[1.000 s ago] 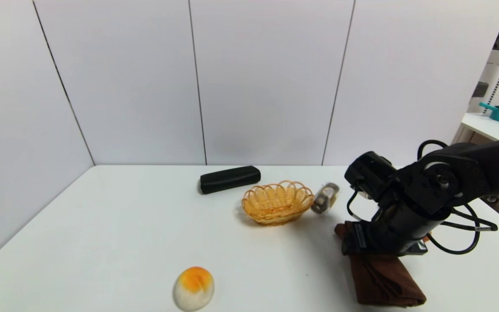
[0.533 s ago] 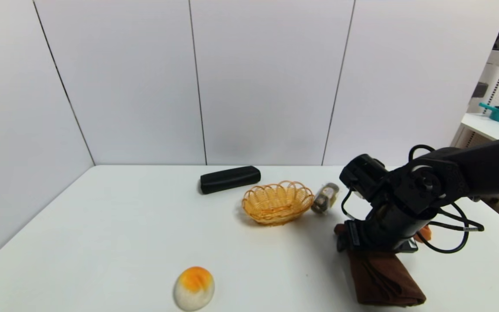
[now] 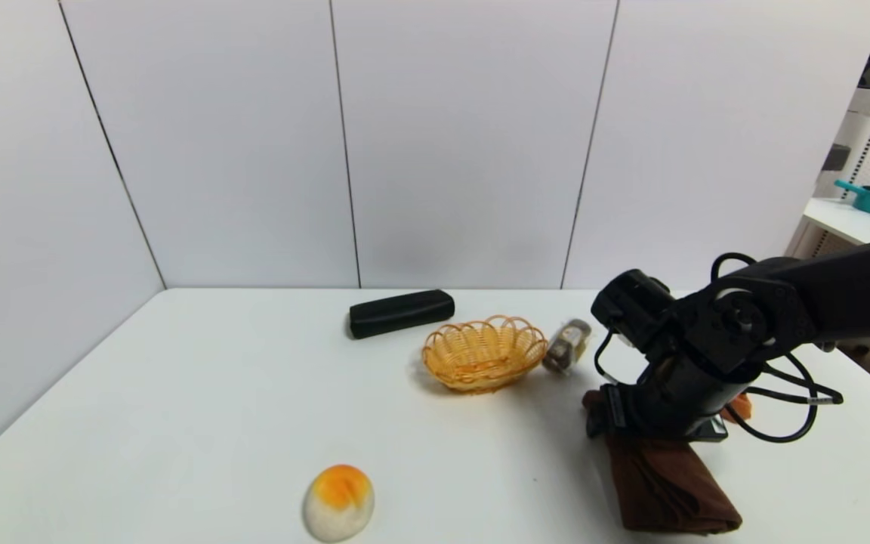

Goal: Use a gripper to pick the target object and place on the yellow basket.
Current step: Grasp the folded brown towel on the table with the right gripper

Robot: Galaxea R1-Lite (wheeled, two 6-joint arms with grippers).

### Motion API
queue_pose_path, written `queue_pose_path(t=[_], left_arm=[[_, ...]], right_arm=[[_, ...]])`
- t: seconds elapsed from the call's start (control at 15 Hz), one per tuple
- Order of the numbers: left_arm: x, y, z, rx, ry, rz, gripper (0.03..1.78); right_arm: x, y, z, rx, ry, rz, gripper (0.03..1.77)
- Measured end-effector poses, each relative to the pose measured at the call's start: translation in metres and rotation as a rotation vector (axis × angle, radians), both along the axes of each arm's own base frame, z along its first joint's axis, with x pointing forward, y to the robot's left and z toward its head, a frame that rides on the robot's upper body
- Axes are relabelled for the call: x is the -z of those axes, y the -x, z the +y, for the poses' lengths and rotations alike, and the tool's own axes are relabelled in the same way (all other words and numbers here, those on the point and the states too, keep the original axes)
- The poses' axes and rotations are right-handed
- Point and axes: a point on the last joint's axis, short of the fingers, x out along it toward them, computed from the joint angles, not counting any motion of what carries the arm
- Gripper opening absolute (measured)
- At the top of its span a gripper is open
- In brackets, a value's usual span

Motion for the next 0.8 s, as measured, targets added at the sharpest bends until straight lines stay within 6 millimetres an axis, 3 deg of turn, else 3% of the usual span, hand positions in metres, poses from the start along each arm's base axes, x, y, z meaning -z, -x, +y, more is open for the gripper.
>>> queue_pose_path(t=[0.27,0.53,0.6,0.8], left_arm=[[0.0,0.0,0.0,0.0,0.0,0.0,1.69],[0.0,0.0,0.0,0.001,0.0,0.0,1.69],[0.0,0.0,0.0,0.001,0.0,0.0,1.69],[0.0,0.0,0.0,0.001,0.0,0.0,1.69]], right_arm=[[-0.009,0.006,0.002,-0.013,-0.007,-0.017,1.7],[-0.033,0.014,0.003,-0.042,-0.043,-0.092,1.7],[-0.034,0.016,0.004,-0.046,-0.044,-0.097,1.64],[-0.03,0.017,0.002,-0.033,-0.031,-0.088,1.15]])
